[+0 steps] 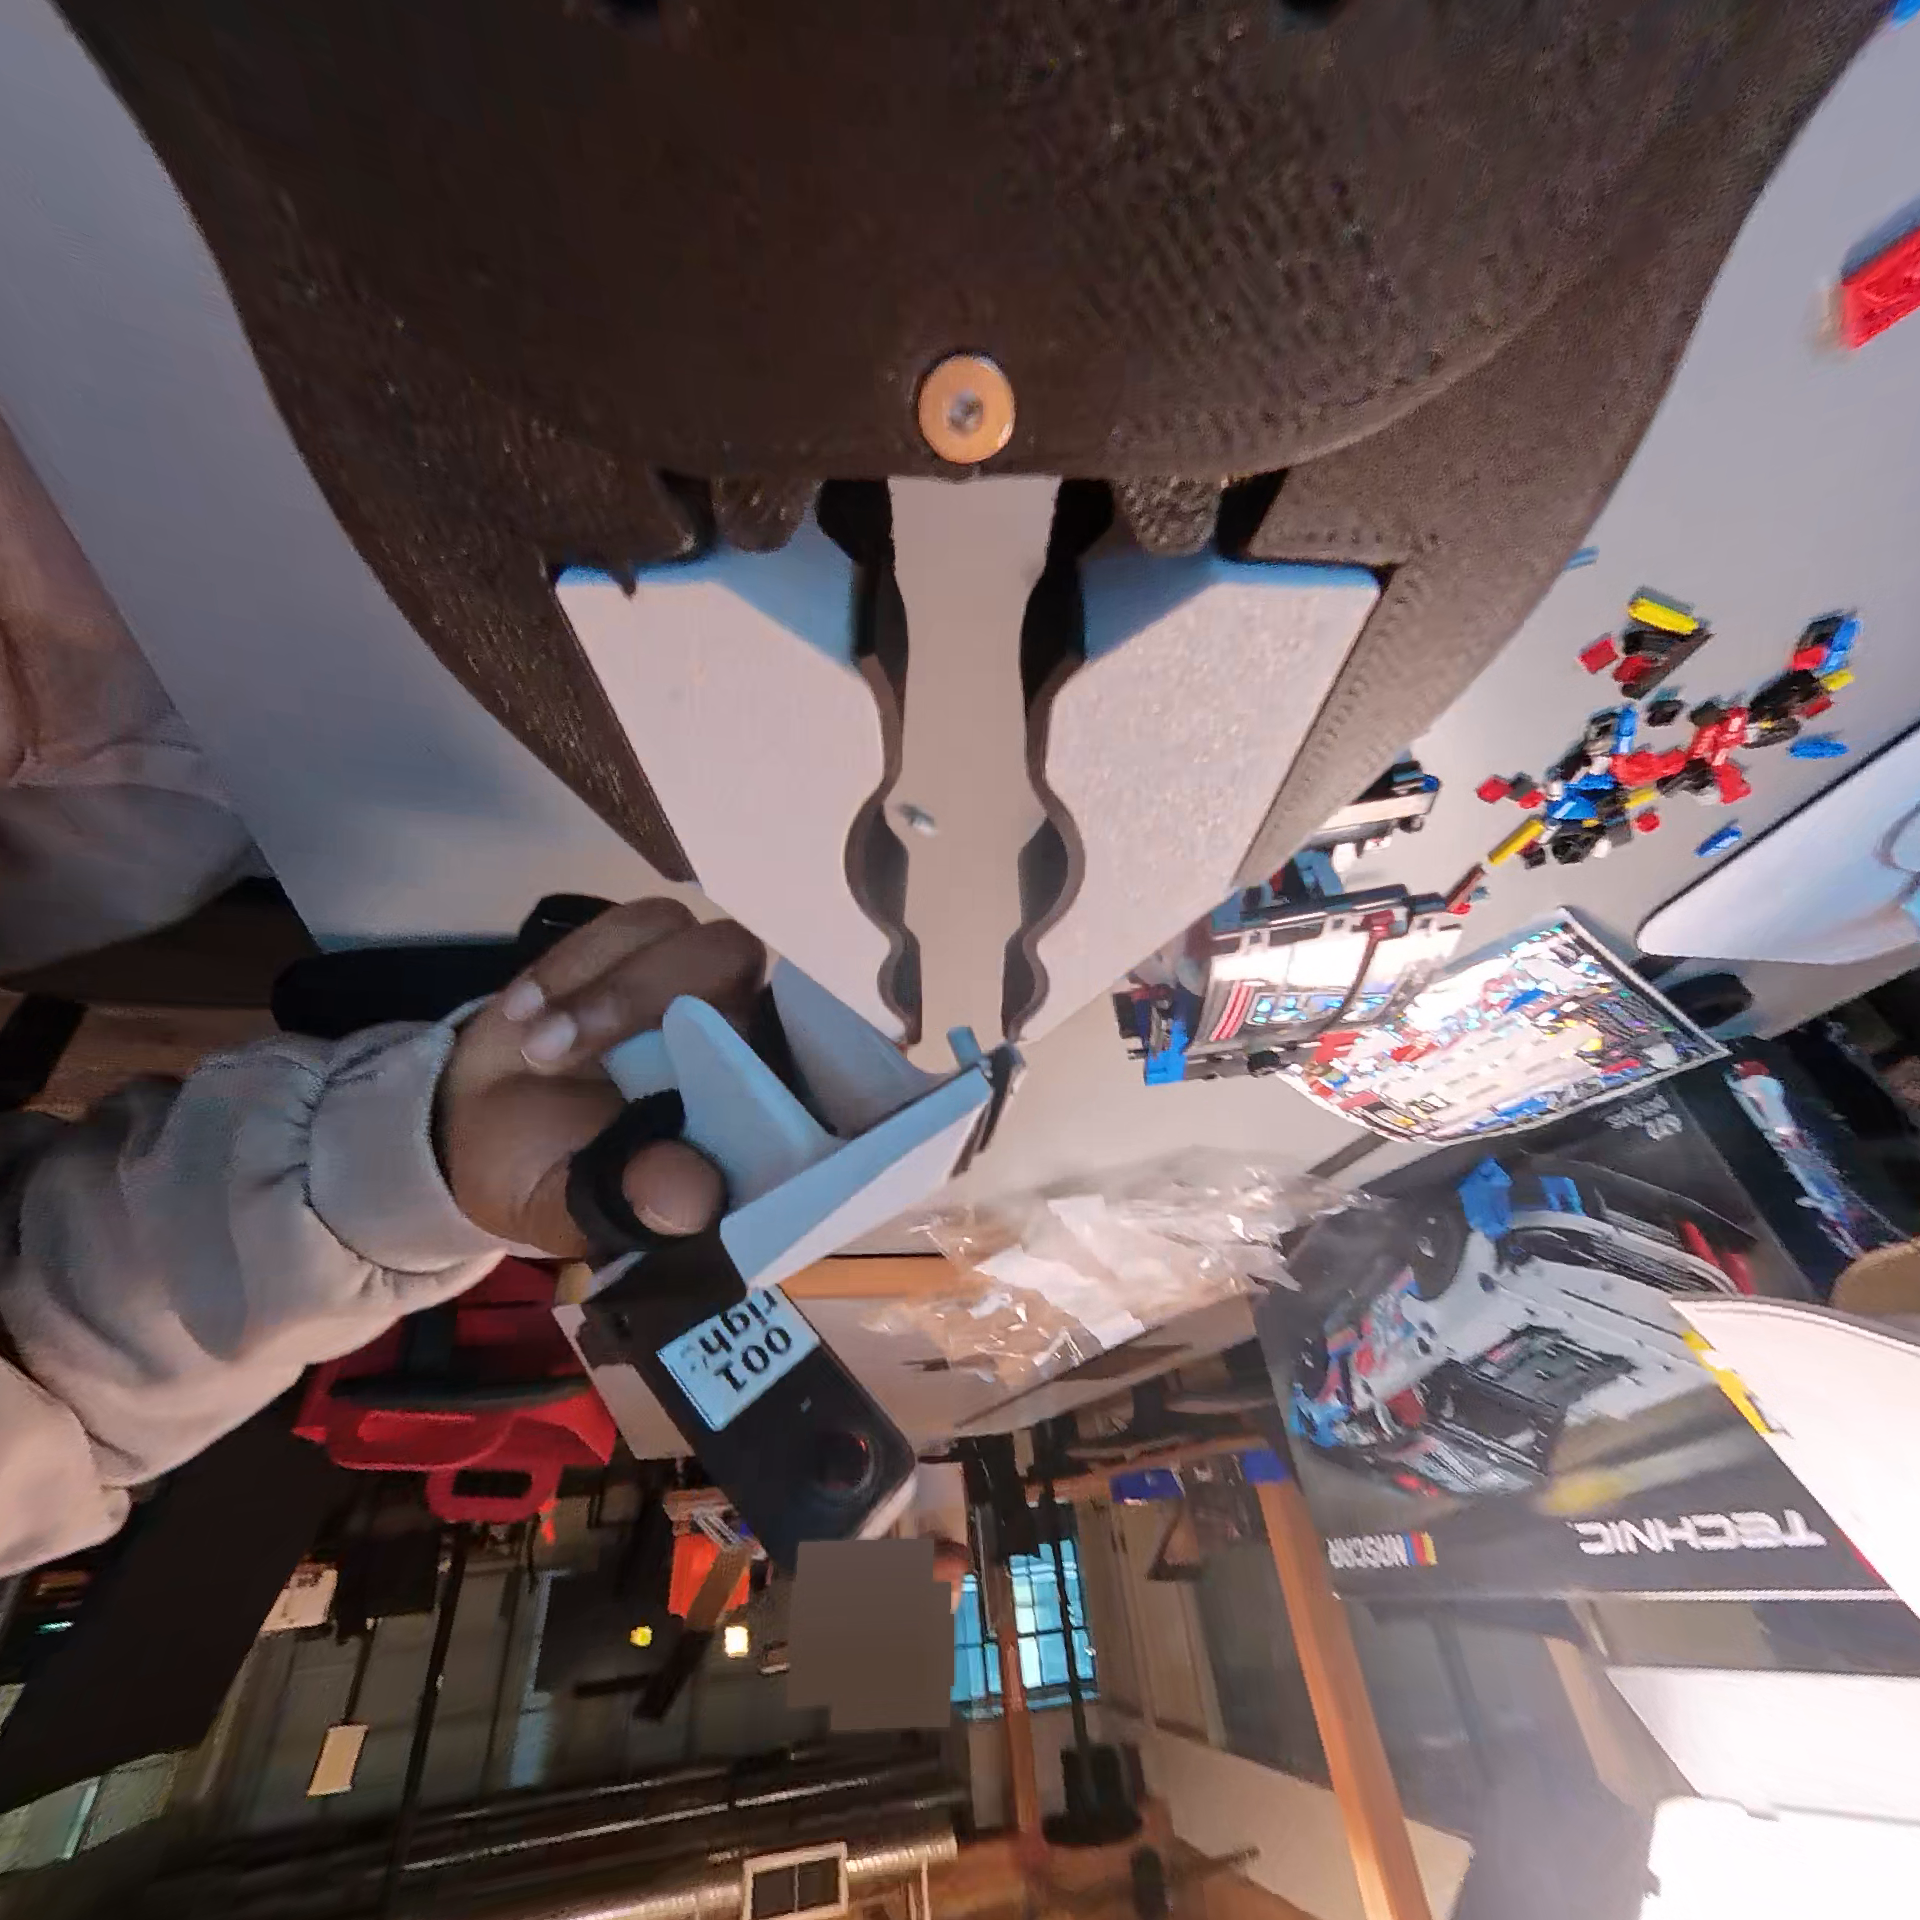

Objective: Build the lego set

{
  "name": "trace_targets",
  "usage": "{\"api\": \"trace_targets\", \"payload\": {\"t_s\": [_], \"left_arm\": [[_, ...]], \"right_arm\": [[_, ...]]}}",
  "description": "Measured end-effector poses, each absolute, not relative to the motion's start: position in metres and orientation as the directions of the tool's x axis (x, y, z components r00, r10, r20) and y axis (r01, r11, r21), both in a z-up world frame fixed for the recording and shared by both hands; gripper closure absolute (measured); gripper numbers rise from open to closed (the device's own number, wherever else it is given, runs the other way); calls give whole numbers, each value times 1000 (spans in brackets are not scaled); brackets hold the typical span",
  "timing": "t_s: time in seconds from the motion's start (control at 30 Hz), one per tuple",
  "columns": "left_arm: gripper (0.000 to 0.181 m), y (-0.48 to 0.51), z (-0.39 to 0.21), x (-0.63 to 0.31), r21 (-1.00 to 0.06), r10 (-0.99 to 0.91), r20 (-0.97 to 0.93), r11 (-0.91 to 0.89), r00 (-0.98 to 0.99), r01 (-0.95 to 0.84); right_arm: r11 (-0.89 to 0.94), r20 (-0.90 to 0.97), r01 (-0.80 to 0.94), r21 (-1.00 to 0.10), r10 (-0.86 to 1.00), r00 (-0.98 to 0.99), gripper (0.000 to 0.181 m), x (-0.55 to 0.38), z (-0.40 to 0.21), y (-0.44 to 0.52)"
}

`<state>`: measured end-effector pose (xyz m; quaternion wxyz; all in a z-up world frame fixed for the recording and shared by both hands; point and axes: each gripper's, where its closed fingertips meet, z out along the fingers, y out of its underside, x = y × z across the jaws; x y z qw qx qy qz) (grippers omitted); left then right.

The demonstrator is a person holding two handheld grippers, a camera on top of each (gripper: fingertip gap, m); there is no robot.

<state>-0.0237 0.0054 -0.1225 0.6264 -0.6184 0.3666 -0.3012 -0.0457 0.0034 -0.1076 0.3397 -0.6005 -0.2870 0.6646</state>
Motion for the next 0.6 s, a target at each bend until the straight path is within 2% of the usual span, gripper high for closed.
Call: {"api": "trace_targets", "payload": {"t_s": [0.2, 0.43, 0.6], "left_arm": [[178, 10, -124, -32, -991, -796, -126, 75, 592, -110], [175, 12, -131, -31, -985, -785, -157, 78, 600, -155], [170, 10, -130, -31, -952, -740, -298, 188, 602, -240]], "right_arm": [[-581, -584, -116, -805, 812, -15, 178, -45, -113, 9], [-416, -415, 1, -910, 909, 46, 178, -40, -125, 6], [-381, -381, 67, -922, 924, 23, 178, -38, -125, 1]]}}
